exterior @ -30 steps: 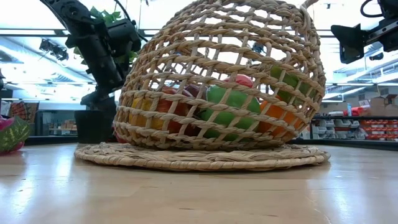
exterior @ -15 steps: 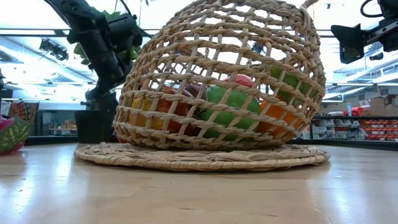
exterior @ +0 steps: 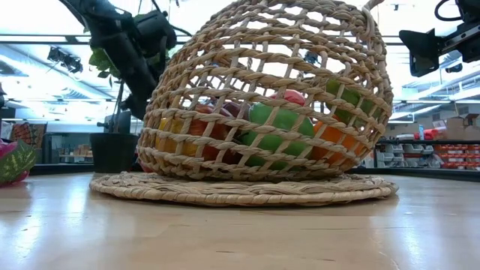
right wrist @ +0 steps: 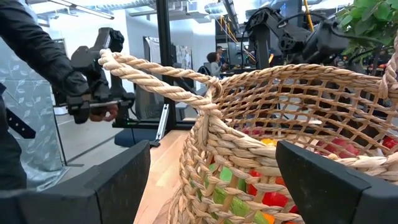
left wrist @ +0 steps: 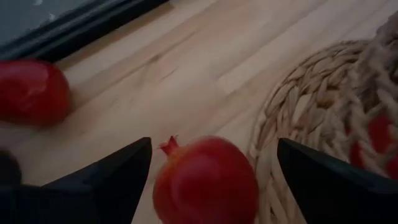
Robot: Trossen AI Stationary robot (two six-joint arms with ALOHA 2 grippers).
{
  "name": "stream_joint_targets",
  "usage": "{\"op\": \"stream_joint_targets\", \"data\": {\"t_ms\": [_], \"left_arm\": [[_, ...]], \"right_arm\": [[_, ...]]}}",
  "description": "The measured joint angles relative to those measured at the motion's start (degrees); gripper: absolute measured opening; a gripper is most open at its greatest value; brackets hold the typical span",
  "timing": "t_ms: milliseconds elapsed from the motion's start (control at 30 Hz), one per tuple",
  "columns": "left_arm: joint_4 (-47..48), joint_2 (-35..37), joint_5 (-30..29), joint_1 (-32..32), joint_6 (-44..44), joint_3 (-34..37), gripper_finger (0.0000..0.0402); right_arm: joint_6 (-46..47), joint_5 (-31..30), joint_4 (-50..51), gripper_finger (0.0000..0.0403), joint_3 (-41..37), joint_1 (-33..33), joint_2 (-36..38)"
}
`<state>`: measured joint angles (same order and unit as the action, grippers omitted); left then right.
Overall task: Build produce basket
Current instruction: Put the red pomegranate into the brown basket
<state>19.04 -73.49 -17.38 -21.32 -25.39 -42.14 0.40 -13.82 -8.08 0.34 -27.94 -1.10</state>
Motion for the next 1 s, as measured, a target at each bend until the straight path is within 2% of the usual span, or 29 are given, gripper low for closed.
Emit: {"op": "stream_joint_targets", "data": {"t_ms": [200,433,767,1000], "left_arm": [[-5.4,-2.9,2.2,-1.3,0.5,3.1,0.0355],[-5.7,-7.1,4.3,-1.0,0.4,3.8,0.0355],[-2.9,-7.7,5.8,-1.0,-2.6,3.6,0.0353],[-0.5,-7.5,9.4,-1.0,-3.8,3.6,0.0327]], "right_arm": [[0.0,0.0,0.0,0.035,0.0,0.0,0.0],[0.0,0.0,0.0,0.035,0.0,0.0,0.0],[0.0,0.0,0.0,0.035,0.0,0.0,0.0],[0.0,0.0,0.0,0.035,0.0,0.0,0.0]]}}
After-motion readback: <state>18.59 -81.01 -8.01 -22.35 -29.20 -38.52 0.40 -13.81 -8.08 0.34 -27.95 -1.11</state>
